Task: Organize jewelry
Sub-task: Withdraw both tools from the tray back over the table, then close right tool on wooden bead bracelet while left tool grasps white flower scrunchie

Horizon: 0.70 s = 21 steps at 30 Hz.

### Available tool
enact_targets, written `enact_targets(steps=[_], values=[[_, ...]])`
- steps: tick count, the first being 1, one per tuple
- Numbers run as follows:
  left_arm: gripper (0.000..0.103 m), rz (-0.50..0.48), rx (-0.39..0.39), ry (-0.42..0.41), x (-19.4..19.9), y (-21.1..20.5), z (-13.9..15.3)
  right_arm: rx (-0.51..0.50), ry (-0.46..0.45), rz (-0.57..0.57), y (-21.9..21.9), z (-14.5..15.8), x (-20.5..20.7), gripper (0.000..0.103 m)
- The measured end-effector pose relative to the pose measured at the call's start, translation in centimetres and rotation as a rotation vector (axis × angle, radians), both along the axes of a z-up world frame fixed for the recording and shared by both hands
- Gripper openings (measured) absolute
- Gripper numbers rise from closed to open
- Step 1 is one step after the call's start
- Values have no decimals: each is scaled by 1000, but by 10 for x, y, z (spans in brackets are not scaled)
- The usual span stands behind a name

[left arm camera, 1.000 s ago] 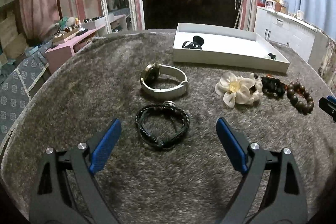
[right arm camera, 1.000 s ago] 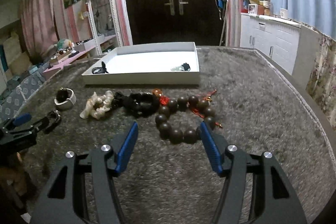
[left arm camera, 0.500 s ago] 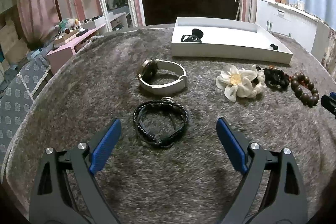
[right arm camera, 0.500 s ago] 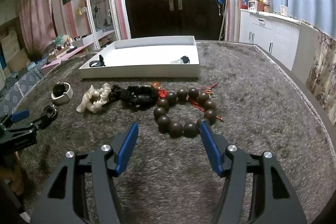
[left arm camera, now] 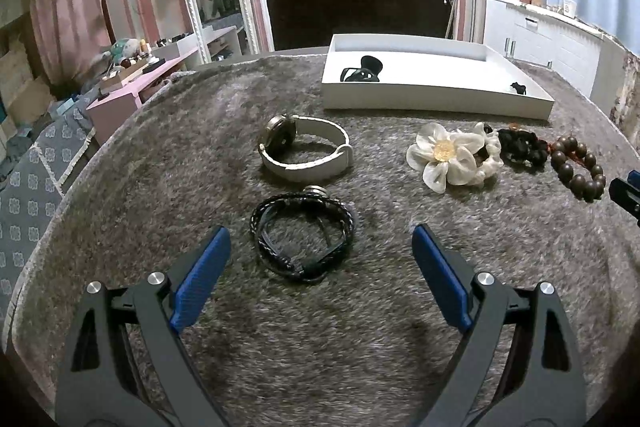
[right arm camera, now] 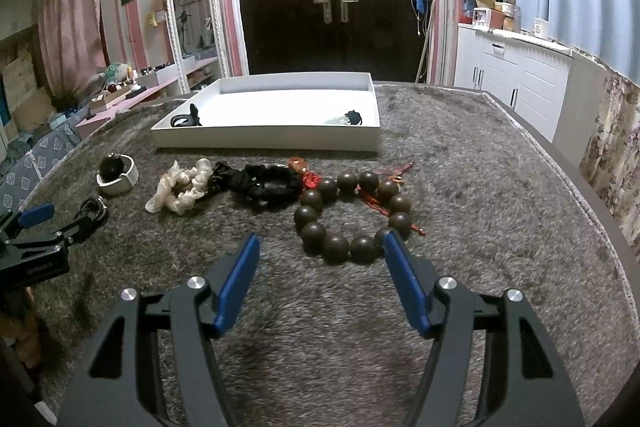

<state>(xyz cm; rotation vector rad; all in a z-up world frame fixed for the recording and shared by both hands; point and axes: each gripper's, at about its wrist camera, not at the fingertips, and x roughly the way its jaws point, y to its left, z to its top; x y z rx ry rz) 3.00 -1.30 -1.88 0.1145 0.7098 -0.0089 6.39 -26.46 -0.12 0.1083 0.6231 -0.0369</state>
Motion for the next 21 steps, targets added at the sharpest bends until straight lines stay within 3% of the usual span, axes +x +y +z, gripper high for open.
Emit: enact_targets(steps=[10,21], values=[[91,-39,15,-9,-4,-11,2,2,0,3,0,0,0,65],[91,-117,-51,-2,-3,-35,9,6,-1,29,-1,4,4,65]])
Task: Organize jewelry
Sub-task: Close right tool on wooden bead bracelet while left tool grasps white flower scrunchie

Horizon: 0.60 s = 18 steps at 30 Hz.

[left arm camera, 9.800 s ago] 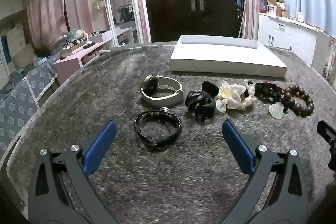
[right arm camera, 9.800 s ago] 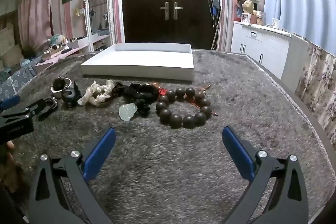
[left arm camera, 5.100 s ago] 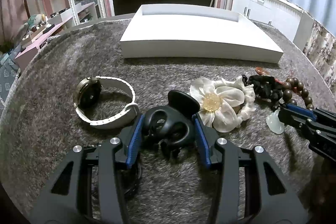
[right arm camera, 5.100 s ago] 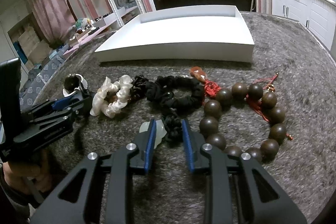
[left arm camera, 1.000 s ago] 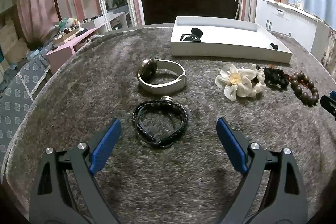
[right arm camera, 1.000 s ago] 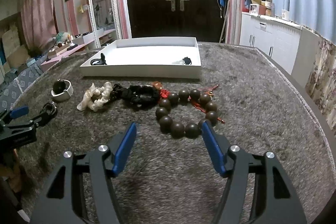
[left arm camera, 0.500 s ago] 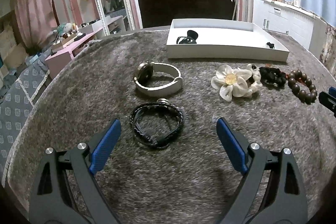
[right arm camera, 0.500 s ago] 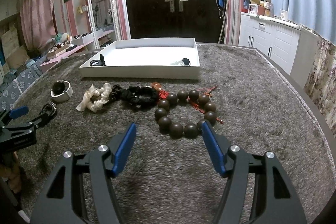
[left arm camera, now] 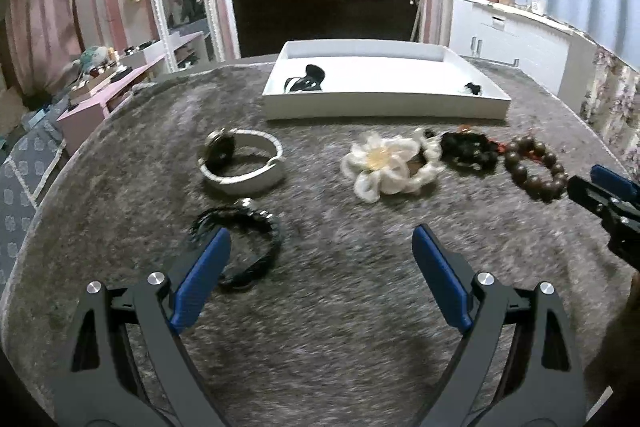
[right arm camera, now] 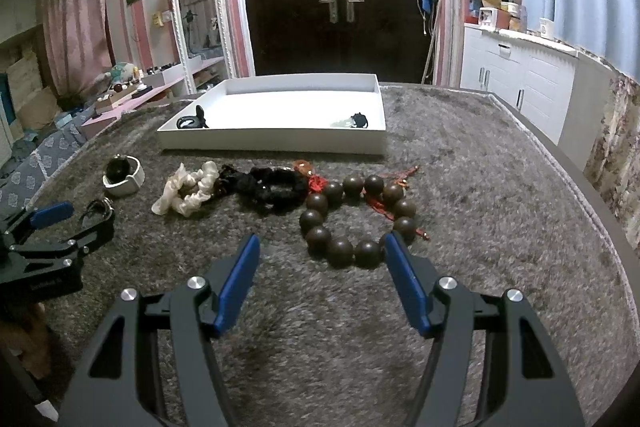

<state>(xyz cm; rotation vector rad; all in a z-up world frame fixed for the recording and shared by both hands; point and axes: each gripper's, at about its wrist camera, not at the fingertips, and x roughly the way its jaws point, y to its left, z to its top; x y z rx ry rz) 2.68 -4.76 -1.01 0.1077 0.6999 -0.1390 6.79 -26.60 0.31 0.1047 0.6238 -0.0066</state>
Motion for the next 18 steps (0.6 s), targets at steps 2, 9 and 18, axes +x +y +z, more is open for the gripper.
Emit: enact_targets(steps=[2,9,18], values=[[91,-8,-6,-7,1,-4,3,-2,1,7,-1,1,1,65],[91,-24,-16,-35,12,-17,14,7,-2,-7,-13,6,7,65],[87,-22,-8,4,31,-26,9,-6,5,-41,-32,5,15,65]])
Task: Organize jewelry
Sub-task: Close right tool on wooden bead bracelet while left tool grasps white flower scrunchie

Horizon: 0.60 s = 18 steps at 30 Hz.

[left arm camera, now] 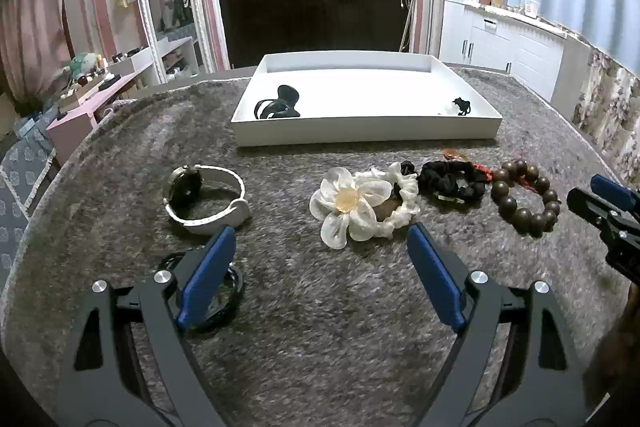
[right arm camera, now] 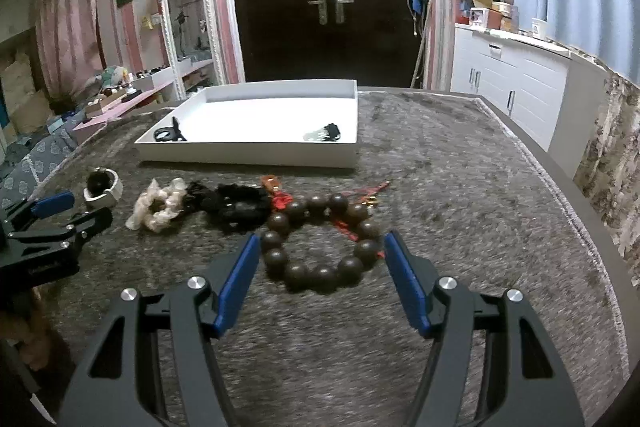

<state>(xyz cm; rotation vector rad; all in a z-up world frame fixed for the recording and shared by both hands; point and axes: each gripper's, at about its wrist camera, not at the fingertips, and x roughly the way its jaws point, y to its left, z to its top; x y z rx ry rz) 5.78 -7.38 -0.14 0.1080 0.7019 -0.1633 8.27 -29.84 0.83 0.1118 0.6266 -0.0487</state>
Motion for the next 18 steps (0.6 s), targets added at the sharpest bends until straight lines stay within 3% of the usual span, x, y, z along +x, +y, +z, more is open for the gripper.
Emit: enact_targets(steps=[9,18], values=[[87,12,-11,45,21,-6,-8,-6,29,-2,-21,-3,23,65],[82,0,7,71,41,-20,-13,8,37,37,-13,-8,37,65]])
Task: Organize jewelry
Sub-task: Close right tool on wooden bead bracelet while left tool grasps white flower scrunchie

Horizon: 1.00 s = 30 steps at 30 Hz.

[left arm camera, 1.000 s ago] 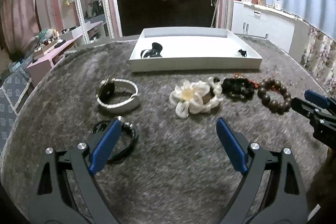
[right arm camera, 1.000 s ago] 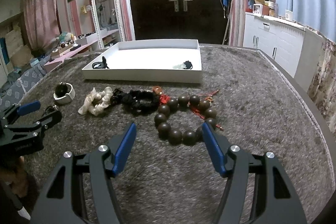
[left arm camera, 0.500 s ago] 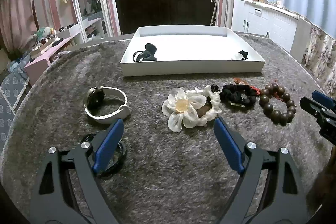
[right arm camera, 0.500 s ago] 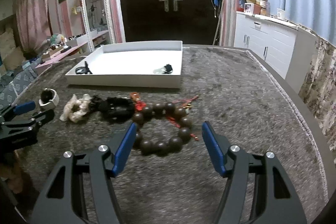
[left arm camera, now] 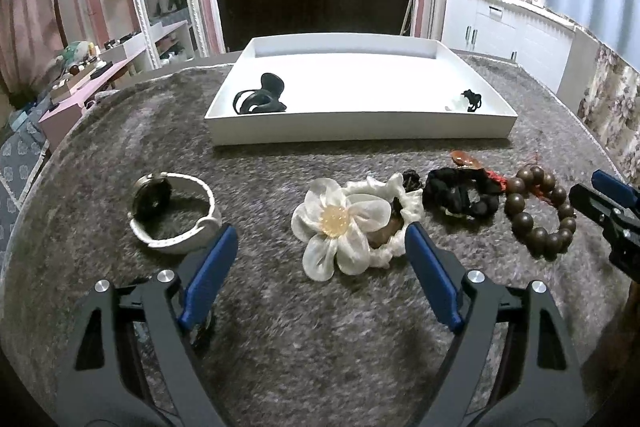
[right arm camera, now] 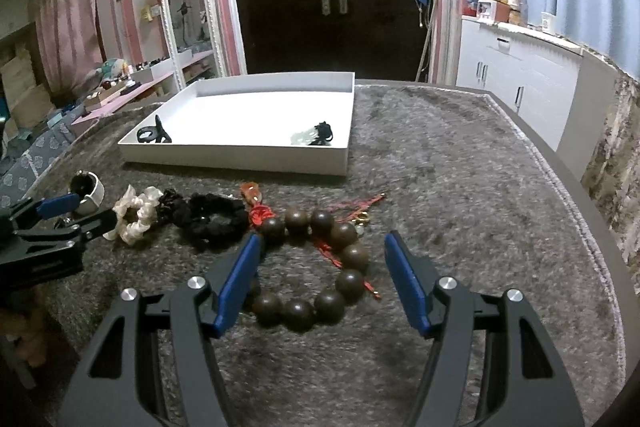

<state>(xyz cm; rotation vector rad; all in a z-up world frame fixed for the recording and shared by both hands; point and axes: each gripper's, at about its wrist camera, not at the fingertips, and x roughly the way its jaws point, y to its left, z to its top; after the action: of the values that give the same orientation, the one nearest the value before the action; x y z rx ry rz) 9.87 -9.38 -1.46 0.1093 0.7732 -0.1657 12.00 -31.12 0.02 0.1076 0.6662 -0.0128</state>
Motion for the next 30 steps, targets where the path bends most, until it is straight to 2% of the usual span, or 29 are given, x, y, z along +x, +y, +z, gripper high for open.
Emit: enact_targets(steps=[7,12,13,15,17,19,22,27,30], values=[[75,6,-1,44,15,-4,-9,-8,25,-5,0,-5,10,65],[66,12,-14,58,20,-2,-12,21,81,-37,-12,-14,24,62],[65,11,-15,65,21,-1,-14,32,93,-35,-14,-16,27,55],[59,9,-22,86,23,-1,-18,41,115,-38,-17,-19,32,49],[58,6,-27,95,25,-2,-20,38,135,-41,-18,-21,37,39],[57,2,-28,92,27,-2,-21,42,164,-45,-20,-26,41,36],[52,-9,-39,93,28,-4,-21,43,196,-36,-19,-32,45,25],[45,-31,-64,89,28,-4,-22,32,205,-30,-18,-35,47,24],[44,-38,-69,87,25,-5,-22,33,205,-30,-19,-35,46,24]])
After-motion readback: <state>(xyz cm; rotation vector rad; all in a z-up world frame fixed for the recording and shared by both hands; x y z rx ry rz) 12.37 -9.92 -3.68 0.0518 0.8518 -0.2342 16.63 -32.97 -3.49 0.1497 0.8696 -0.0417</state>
